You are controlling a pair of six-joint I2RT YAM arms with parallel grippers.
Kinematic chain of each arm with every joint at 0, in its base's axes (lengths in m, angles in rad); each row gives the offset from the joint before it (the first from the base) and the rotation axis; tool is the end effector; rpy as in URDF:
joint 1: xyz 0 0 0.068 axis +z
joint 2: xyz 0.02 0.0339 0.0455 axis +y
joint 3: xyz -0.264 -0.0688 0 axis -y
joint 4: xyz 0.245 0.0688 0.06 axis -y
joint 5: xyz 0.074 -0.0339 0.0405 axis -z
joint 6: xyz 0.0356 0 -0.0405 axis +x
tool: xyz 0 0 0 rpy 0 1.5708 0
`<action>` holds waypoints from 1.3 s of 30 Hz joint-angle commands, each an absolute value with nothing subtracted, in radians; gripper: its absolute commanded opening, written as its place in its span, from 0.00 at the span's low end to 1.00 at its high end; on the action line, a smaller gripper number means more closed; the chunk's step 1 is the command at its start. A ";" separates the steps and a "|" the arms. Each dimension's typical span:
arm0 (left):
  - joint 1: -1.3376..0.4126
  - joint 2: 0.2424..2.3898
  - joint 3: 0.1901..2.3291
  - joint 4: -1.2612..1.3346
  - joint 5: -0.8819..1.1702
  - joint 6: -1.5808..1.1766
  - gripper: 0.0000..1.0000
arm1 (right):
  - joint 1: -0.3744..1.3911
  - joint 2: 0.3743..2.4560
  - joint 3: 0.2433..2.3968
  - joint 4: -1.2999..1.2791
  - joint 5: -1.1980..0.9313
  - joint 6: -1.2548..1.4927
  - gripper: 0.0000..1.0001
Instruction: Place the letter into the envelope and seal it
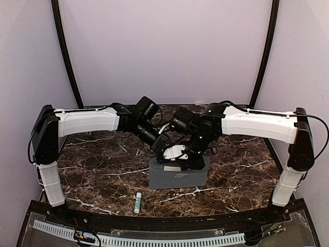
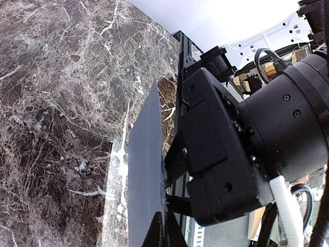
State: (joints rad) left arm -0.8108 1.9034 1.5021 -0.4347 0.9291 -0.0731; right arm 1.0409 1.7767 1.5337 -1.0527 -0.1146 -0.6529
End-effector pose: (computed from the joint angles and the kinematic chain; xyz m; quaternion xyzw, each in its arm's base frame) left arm 0.2680 -0.3234 0.2518 0.4509 0.7202 -0.5153 0.1114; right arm 0.1764 0.3092 0.2660 -0.7461 0.6491 0.0821 0.1234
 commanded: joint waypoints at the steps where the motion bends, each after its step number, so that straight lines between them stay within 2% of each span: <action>1: -0.807 1.896 1.496 -0.426 0.959 -0.073 0.00 | 1.052 1.792 1.532 -1.036 -0.117 -0.655 0.00; 17: -0.807 1.905 1.497 -0.422 0.959 -0.073 0.00 | 1.058 1.725 1.438 -0.955 -0.103 -0.660 0.01; 23: -0.807 1.908 1.498 -0.424 0.957 -0.069 0.00 | 1.057 1.701 1.436 -0.941 -0.087 -0.659 0.05; 27: -0.806 1.912 1.500 -0.423 0.958 -0.073 0.00 | 1.058 1.671 1.433 -0.928 -0.080 -0.669 0.19; 29: -0.805 1.913 1.501 -0.423 0.958 -0.075 0.00 | 1.059 1.653 1.423 -0.914 -0.078 -0.672 0.36; 31: -0.804 1.914 1.502 -0.422 0.960 -0.076 0.00 | 1.060 1.646 1.414 -0.904 -0.077 -0.677 0.45; 39: -0.790 1.914 1.499 -0.381 1.027 -0.128 0.00 | 1.077 1.665 1.404 -0.875 -0.058 -0.686 0.56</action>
State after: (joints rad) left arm -0.7990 1.9186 1.5021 -0.4129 0.9497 -0.0952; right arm 1.0561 1.6642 1.4128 -0.9199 -0.0814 -0.6777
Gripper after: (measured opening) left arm 0.005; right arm 0.542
